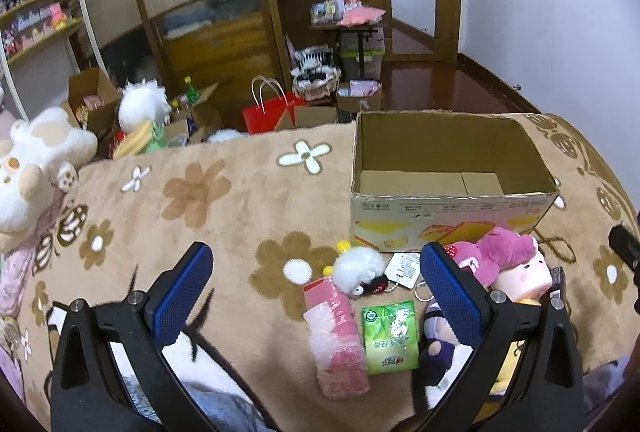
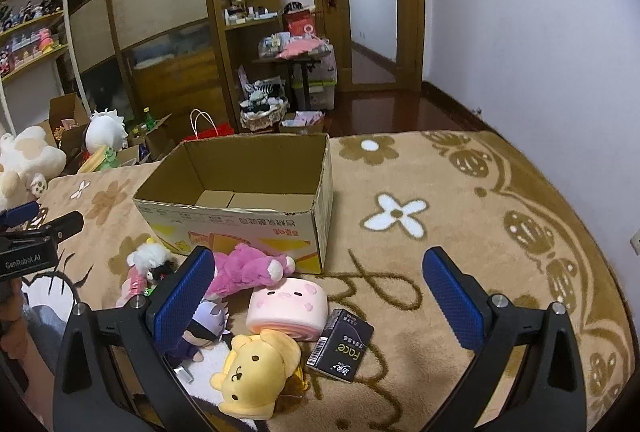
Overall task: Organize soft objects
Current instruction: 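Grasp the pink tissue pack with the left tool while the right tool grasps the black Face pack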
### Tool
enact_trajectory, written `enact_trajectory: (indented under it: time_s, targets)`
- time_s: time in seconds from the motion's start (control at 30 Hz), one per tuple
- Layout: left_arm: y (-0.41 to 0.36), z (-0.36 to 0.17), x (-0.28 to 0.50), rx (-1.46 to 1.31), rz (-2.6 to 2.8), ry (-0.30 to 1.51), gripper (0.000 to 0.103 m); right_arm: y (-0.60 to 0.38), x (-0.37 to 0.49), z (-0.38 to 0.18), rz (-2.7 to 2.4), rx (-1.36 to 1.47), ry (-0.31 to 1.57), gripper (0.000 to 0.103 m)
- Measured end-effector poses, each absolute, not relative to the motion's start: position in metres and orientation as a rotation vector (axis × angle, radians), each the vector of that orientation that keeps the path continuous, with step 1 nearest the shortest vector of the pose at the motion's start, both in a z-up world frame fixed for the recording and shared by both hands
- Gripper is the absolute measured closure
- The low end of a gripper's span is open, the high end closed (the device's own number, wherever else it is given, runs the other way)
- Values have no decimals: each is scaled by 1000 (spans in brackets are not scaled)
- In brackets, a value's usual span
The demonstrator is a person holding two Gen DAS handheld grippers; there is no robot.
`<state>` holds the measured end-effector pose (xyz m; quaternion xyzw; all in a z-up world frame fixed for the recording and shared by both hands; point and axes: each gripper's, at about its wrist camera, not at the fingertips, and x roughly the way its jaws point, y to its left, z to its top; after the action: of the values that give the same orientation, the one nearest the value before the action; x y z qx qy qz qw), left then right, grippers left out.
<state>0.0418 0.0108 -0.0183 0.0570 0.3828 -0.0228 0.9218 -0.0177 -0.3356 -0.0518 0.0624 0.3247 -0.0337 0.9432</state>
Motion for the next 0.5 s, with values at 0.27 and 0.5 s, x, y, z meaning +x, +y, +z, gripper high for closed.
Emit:
enact_trajectory:
  time_s: [0.27, 0.5]
  targets:
    - [17, -47, 69, 32, -31, 952, 1, -346, -1, -71, -63, 198, 763, 0]
    - [25, -69, 90, -52, 15, 1048, 1, -361, 15, -96, -67, 291, 863, 0]
